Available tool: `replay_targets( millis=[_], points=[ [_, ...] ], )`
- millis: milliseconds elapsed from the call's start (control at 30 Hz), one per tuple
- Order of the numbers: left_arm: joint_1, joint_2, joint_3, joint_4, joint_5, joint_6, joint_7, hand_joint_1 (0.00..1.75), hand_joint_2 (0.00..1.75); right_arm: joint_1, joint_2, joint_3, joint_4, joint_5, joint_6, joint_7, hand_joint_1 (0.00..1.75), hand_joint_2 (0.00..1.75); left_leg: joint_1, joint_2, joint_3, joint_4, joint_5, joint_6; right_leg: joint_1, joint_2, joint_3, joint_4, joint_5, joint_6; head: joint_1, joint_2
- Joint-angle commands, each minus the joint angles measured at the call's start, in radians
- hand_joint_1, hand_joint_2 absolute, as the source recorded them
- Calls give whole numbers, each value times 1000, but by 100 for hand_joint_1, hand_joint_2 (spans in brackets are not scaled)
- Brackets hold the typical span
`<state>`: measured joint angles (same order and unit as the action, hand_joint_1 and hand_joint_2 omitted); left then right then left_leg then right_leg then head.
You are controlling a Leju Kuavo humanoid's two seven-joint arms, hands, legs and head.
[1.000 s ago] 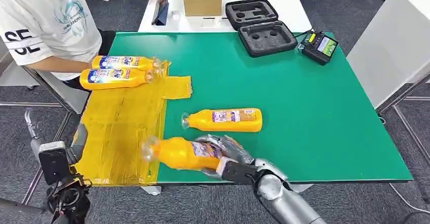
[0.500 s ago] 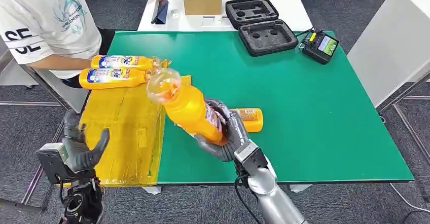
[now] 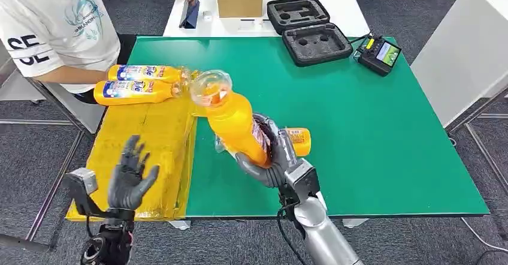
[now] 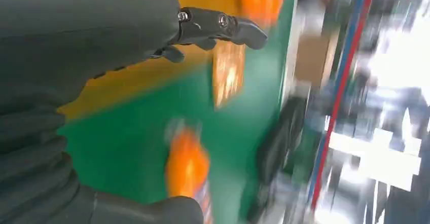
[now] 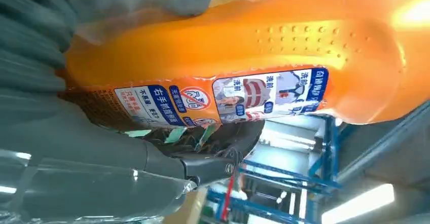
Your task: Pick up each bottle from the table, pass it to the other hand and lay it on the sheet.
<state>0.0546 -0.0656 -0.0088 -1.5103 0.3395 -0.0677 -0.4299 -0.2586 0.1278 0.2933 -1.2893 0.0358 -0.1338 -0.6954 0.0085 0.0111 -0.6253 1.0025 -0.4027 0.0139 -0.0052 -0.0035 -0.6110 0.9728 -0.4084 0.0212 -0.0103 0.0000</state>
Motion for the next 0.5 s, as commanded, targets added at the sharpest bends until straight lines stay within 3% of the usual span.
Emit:
replay_targets(
  millis=[33, 167, 500],
  points=[
    [-20, 33, -176, -13, -79, -72, 4, 0, 175, -59, 60, -56, 253, -20, 22, -3, 175, 175, 0, -1, 5, -1, -2, 0, 0, 0, 5, -1, -2, 0, 0, 0],
    [-86, 38, -262, 29, -138, -96, 10, 0, 175, -94, 102, -16, 405, -10, 35, -3, 175, 175, 0, -2, 5, -1, -1, -1, 0, -1, 6, -1, -2, -1, 0, 0],
    [-189, 35, -344, 133, -160, -123, 16, 0, 175, -90, 136, 45, 474, 26, 26, -3, 175, 175, 0, -2, 2, -1, 0, 0, 0, -1, 3, -1, 0, 0, 0, 0]
  ],
)
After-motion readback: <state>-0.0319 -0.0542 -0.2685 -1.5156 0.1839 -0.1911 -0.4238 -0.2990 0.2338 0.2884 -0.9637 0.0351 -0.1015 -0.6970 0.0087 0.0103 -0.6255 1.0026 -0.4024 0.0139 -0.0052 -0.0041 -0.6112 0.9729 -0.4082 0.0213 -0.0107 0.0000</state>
